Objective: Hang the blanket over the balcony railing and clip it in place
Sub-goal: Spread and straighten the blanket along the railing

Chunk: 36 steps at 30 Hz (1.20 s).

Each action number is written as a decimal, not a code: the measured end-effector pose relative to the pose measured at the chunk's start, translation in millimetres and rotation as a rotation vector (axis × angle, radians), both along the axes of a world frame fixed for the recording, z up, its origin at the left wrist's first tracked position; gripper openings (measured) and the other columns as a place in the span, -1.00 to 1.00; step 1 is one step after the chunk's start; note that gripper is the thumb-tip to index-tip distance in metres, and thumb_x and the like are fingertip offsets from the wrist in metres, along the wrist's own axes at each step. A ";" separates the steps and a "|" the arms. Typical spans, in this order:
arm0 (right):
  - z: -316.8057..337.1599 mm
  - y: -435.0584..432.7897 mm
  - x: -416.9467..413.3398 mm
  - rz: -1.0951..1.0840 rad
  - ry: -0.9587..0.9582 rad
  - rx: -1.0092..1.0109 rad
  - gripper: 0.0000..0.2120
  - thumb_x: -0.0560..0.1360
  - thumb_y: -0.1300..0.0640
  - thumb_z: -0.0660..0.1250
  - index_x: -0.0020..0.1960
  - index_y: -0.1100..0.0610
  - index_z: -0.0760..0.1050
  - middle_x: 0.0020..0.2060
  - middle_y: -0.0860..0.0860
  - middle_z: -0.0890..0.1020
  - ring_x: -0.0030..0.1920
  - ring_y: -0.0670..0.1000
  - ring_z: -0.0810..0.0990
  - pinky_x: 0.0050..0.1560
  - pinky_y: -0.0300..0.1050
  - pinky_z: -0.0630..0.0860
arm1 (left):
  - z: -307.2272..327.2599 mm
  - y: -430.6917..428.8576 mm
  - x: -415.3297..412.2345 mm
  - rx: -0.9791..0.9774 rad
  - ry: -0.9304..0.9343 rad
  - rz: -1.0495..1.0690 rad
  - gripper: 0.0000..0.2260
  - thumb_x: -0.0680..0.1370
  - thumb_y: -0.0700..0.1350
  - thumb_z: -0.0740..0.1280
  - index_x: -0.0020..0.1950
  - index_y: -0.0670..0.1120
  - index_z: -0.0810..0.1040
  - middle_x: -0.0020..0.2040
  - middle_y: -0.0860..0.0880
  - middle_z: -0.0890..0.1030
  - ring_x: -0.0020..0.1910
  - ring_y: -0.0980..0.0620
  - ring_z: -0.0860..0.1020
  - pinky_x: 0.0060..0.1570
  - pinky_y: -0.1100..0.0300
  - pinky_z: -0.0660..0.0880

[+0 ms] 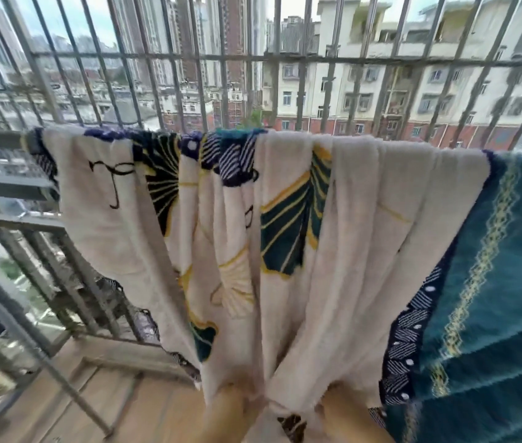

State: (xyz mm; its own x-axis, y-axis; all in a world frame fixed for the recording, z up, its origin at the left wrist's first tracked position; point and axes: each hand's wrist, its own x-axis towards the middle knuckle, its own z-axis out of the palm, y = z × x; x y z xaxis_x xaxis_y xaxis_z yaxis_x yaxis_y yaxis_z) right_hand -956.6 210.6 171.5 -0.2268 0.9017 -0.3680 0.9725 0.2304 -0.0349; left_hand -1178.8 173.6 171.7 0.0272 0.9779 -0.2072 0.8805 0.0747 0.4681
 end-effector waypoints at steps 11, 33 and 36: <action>262.1 -14.5 -69.7 0.449 0.390 -0.180 -0.79 0.55 -0.06 0.25 -0.12 0.05 0.56 -0.22 -0.04 0.69 -0.26 -0.07 0.64 -0.14 -0.12 0.58 | 181.1 28.5 -128.7 0.775 -0.384 0.385 -0.82 0.61 0.03 0.26 0.02 -0.02 0.61 -0.20 0.14 0.66 -0.30 0.24 0.63 -0.32 0.24 0.58; 418.4 114.4 -213.9 0.679 0.158 0.691 -0.69 0.48 -0.15 0.34 -0.19 0.11 0.54 -0.28 -0.02 0.59 -0.27 0.02 0.59 -0.19 0.02 0.58 | 347.6 110.1 -219.9 1.109 0.180 0.039 -0.74 0.48 0.21 0.34 -0.03 0.05 0.57 -0.08 0.13 0.53 -0.20 0.14 0.56 -0.19 0.05 0.59; 423.0 115.1 -216.6 0.651 0.178 0.687 -0.75 0.47 -0.14 0.36 -0.22 0.04 0.53 -0.29 -0.10 0.58 -0.28 -0.07 0.57 -0.22 -0.11 0.54 | 353.2 114.0 -223.0 1.093 0.235 -0.034 -0.72 0.50 0.22 0.29 -0.05 0.02 0.55 -0.09 0.10 0.55 -0.19 0.10 0.57 -0.18 0.03 0.57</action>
State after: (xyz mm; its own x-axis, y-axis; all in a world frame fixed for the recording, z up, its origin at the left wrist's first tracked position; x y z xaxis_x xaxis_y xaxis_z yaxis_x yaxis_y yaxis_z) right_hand -1173.3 325.7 594.5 -0.7602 0.5853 0.2819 0.6405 0.7480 0.1739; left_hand -1401.8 287.6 525.0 0.1303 0.6366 0.7601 0.9496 -0.3007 0.0891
